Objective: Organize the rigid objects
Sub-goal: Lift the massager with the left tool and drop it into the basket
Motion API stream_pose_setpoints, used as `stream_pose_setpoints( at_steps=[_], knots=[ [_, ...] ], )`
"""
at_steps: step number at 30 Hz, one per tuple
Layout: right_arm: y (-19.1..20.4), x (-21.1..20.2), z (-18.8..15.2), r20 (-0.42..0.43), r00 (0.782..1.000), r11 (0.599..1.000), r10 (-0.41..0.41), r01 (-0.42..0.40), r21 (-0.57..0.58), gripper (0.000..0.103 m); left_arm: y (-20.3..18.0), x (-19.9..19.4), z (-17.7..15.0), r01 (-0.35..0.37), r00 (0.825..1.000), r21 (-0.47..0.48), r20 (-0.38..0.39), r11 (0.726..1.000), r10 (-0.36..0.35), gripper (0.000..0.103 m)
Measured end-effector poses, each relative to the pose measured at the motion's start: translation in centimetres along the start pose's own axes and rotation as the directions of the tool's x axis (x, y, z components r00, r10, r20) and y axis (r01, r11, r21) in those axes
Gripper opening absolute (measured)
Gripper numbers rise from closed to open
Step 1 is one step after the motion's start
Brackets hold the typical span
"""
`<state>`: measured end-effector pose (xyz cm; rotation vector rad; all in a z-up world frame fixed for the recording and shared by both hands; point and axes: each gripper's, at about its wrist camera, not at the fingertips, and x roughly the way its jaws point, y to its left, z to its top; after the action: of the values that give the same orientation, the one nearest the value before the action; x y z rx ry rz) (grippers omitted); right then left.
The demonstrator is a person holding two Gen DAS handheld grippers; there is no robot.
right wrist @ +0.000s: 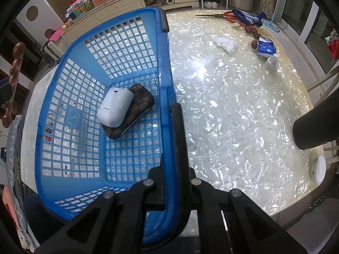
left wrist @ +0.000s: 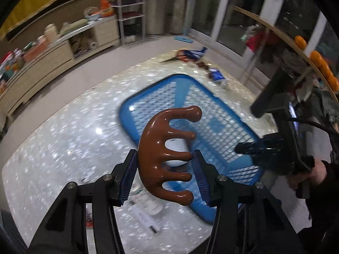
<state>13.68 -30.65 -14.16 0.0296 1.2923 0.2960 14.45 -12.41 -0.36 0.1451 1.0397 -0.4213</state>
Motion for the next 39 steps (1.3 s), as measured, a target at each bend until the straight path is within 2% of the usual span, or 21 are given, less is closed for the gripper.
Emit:
stream_pose_setpoints(
  at_steps=[8, 16, 23, 26, 30, 33, 37, 38, 39],
  knots=[
    [-0.1, 0.0, 0.1, 0.004, 1.0, 1.0, 0.009, -0.009, 0.004, 0.006, -4.3, 5.1, 0.2, 0.054, 0.997, 0.084, -0.06, 0.995, -0.049, 0.056],
    [-0.1, 0.0, 0.0, 0.01, 1.0, 1.0, 0.012, -0.012, 0.003, 0.006, -4.8, 9.1, -0.2, 0.087, 0.99, 0.164, -0.122, 0.983, -0.067, 0.056],
    [-0.2, 0.0, 0.0, 0.014, 1.0, 1.0, 0.021, -0.021, 0.005, 0.006, -5.2, 11.7, -0.2, 0.077, 0.986, 0.241, -0.161, 0.968, -0.039, 0.056],
    [-0.1, -0.1, -0.1, 0.015, 1.0, 1.0, 0.024, -0.024, 0.004, 0.006, -5.6, 12.7, -0.2, 0.056, 0.982, 0.265, -0.191, 0.963, -0.004, 0.056],
    [-0.1, -0.1, -0.2, 0.018, 1.0, 1.0, 0.024, -0.024, 0.003, 0.006, -6.1, 13.0, -0.1, 0.059, 0.98, 0.287, -0.198, 0.956, 0.0, 0.056],
    [-0.1, -0.1, -0.2, 0.018, 1.0, 1.0, 0.025, -0.025, 0.002, 0.006, -6.4, 13.6, -0.1, 0.032, 0.975, 0.305, -0.217, 0.952, 0.036, 0.056],
    [-0.2, -0.1, -0.2, 0.019, 0.999, 1.0, 0.028, -0.028, 0.003, 0.006, -6.3, 14.0, -0.1, 0.031, 0.971, 0.295, -0.236, 0.955, 0.042, 0.056],
    [-0.1, -0.1, -0.2, 0.019, 0.999, 1.0, 0.027, -0.027, 0.002, 0.006, -6.3, 14.0, 0.0, 0.015, 0.972, 0.294, -0.229, 0.956, 0.055, 0.057],
    [-0.1, -0.1, -0.2, 0.019, 0.999, 1.0, 0.027, -0.027, 0.002, 0.006, -6.3, 14.0, -0.1, 0.012, 0.973, 0.296, -0.225, 0.955, 0.057, 0.062]
  ],
)
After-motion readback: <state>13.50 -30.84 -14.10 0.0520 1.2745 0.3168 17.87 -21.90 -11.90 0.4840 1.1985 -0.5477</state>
